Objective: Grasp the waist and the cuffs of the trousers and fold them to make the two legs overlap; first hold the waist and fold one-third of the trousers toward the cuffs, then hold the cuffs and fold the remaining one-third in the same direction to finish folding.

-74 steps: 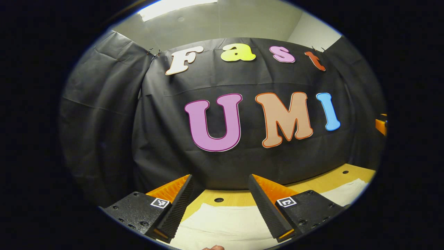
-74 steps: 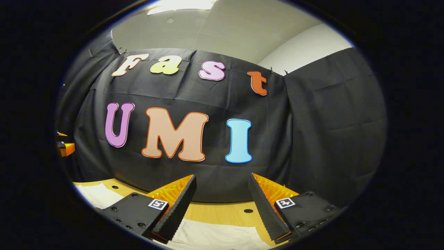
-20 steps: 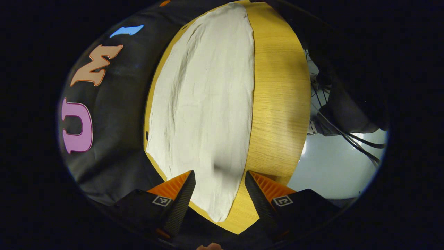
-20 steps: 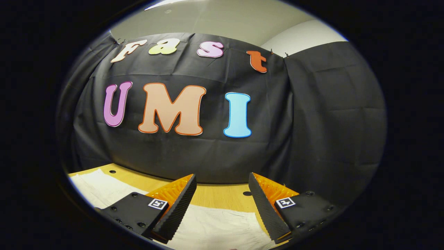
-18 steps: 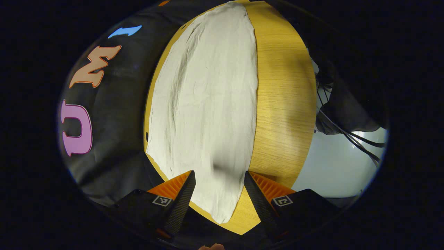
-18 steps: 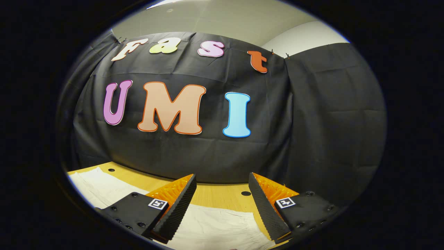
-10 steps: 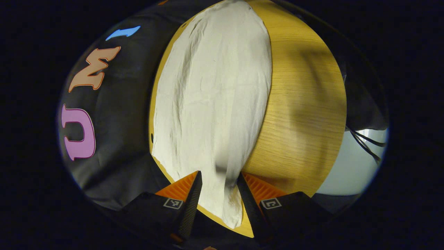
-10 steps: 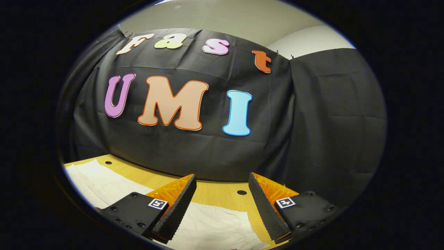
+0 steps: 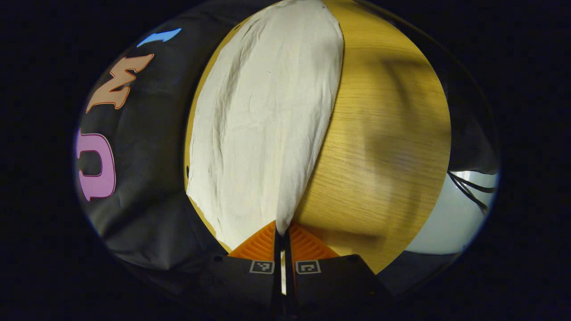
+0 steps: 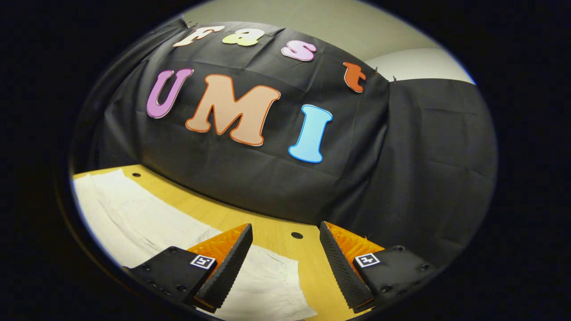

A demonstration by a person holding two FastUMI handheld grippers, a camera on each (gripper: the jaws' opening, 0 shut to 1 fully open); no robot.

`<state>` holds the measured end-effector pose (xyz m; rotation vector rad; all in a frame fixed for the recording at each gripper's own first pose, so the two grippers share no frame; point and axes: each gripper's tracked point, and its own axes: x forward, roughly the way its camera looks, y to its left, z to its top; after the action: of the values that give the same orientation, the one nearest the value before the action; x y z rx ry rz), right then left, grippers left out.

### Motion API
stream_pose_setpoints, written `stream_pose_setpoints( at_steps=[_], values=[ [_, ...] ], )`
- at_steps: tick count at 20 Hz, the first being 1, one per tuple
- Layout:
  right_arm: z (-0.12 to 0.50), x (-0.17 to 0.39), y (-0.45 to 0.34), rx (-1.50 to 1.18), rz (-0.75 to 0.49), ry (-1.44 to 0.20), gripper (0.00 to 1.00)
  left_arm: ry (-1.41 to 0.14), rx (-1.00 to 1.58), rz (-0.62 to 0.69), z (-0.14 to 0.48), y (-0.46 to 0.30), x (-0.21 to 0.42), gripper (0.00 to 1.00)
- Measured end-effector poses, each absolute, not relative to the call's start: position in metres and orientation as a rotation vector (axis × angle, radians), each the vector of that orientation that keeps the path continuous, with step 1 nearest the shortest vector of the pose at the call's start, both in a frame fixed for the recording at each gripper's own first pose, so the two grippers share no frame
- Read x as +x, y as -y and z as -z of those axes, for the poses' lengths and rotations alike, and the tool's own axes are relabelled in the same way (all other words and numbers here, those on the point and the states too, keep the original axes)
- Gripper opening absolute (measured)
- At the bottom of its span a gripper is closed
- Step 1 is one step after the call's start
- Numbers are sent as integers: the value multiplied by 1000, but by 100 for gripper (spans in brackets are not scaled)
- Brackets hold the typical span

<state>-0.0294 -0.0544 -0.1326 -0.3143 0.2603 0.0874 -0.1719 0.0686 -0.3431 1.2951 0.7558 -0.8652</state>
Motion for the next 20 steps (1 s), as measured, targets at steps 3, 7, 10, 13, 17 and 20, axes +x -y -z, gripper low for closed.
stream_pose_setpoints(
  at_steps=[3,7,10,13,17,20],
  values=[
    [148,-47,60,-433,-138,-278,98,-739,1303,861,343,-68,-173,0],
    [182,-78,59,-583,-244,-334,98,-740,1296,843,343,-68,-174,0],
    [211,-108,53,-705,-360,-377,97,-727,1303,832,344,-68,-173,0],
    [233,-130,46,-813,-477,-419,97,-721,1306,822,344,-68,-174,0],
    [267,-153,48,-911,-595,-488,97,-714,1309,814,345,-69,-173,0],
    [293,-168,55,-971,-662,-544,97,-712,1312,811,345,-68,-174,0]
  ],
)
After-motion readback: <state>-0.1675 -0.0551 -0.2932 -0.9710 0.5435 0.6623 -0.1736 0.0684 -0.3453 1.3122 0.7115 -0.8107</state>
